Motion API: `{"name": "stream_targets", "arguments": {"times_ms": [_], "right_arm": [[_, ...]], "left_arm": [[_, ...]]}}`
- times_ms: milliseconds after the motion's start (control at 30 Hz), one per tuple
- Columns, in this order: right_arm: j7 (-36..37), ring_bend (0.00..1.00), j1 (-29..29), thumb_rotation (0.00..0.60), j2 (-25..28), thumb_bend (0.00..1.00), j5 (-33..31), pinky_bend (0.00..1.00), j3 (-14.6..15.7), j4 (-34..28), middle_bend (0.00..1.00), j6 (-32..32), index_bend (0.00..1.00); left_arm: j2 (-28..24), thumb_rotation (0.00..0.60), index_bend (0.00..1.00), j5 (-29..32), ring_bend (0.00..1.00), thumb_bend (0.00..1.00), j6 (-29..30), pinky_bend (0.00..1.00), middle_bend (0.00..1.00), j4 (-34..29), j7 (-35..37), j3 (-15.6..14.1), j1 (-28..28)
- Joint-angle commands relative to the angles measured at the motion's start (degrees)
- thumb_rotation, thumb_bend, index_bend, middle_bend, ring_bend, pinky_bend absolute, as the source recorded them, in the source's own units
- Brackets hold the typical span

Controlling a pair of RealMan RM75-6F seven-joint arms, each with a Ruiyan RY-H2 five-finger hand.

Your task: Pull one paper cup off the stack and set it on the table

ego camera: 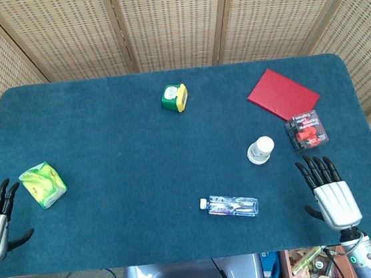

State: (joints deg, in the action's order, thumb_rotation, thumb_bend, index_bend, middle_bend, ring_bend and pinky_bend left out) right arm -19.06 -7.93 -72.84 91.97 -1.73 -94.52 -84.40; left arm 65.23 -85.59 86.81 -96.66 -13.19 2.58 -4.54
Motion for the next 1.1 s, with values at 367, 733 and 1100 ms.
{"name": "stream_targets", "arguments": {"times_ms": [367, 733, 1100], "right_arm": [[-4.1, 0.00, -6.8, 0.600, 2.9, 0.06, -3.0, 0.04, -5.6, -8.6, 0.00, 7.2, 0.07], [-16.9, 0.00, -19.9, 0.600, 0.6, 0.06, -24.4, 0.20, -15.4, -11.2, 0.04, 22.2, 0.19], [-23.9, 0.00, -28.9, 0.600, -2.3, 0.06, -42.8, 0.22, -16.9, -4.8, 0.06, 26.5, 0.20]], "left_arm": [[0.4, 0.600, 0.00, 0.6, 0.00, 0.17, -0.7, 0.00, 0.00, 0.2, -0.8, 0.1, -0.3], [1.2, 0.600, 0.00, 2.1, 0.00, 0.17, -2.6, 0.00, 0.00, 1.3, -0.9, 0.2, -1.0], [1.3, 0.600, 0.00, 1.7, 0.00, 0.17, -1.9, 0.00, 0.00, 1.4, -1.3, 0.3, -0.9]]}}
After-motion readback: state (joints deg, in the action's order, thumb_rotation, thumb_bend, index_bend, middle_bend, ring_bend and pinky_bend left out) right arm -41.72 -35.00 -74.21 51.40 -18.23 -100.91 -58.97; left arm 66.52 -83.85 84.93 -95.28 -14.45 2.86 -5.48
